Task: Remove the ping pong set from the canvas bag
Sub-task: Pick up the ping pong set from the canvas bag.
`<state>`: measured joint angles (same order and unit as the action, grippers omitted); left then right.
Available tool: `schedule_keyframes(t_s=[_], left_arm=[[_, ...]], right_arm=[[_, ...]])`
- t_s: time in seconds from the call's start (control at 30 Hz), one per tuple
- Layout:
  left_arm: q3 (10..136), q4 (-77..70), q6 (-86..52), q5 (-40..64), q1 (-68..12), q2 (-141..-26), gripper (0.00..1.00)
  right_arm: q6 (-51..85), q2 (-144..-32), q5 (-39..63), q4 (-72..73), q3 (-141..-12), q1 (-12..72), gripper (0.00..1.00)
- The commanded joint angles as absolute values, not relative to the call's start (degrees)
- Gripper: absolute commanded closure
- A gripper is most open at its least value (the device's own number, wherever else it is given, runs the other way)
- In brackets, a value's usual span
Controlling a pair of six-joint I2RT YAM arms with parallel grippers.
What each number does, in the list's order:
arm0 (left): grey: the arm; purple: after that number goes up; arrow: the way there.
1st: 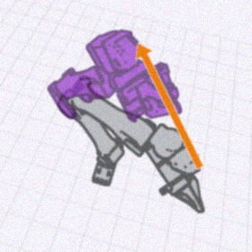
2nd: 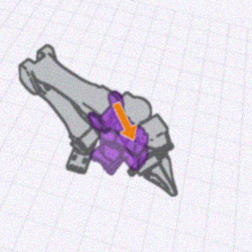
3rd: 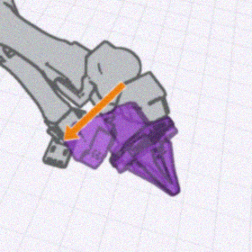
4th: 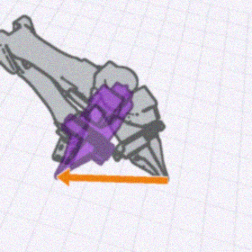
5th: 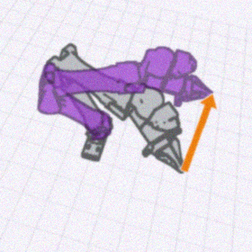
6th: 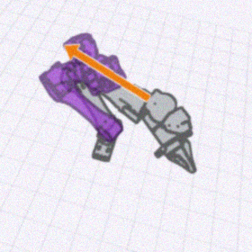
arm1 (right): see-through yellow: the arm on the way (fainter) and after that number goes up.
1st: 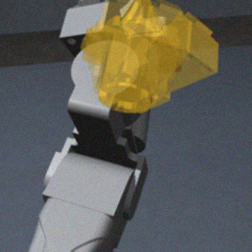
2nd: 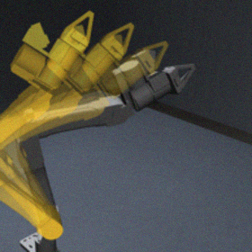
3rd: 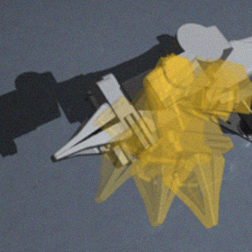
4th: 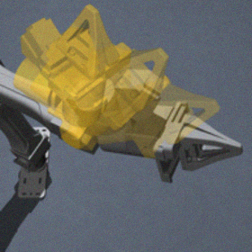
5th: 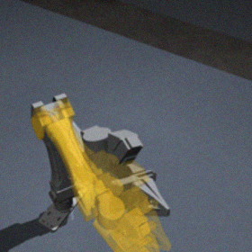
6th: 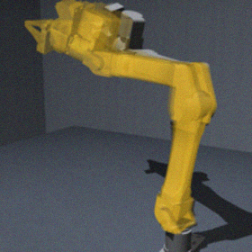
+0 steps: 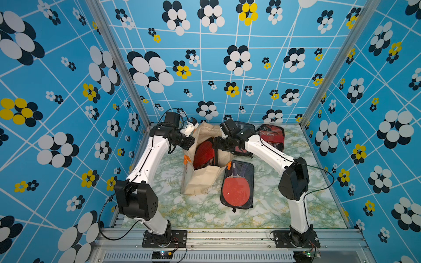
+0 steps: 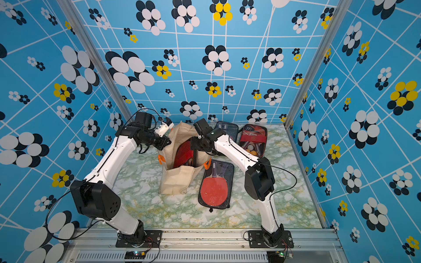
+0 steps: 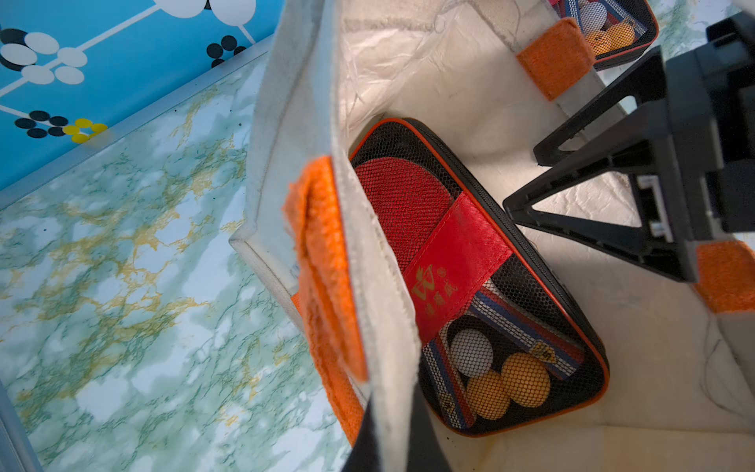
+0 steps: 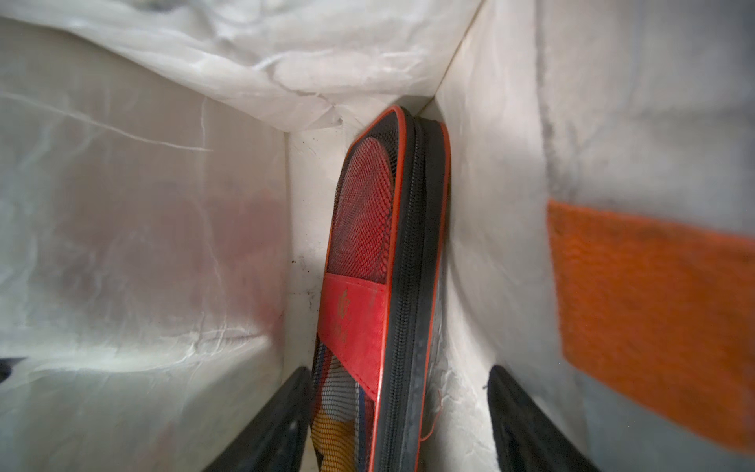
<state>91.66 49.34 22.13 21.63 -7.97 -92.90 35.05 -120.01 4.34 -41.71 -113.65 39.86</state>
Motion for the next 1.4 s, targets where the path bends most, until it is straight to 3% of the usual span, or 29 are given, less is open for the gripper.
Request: schedule_keyframes(t_s=[0.0, 0.5, 1.17, 1.37], left_arm=[[91.58, 49.48, 22.62, 23.03, -8.26, -92.47, 1.0], [90.69, 48.95, 22.61, 23.09, -8.01, -92.64, 1.0], [90.97, 49.28, 21.88, 24.04, -7.95, -93.65, 1.0], [91.05, 49.37, 21.8, 23.96, -8.0, -93.69, 1.0]], right_arm=[[33.93, -122.23, 3.5, -43.01, -115.26, 40.78, 0.3], [34.01, -126.08, 3.6, -42.83, -115.17, 41.29, 0.3], [38.99, -128.58, 11.94, -33.32, -111.3, 42.3, 0.31], [40.94, -127.19, 14.0, -28.41, -107.6, 42.45, 0.43]])
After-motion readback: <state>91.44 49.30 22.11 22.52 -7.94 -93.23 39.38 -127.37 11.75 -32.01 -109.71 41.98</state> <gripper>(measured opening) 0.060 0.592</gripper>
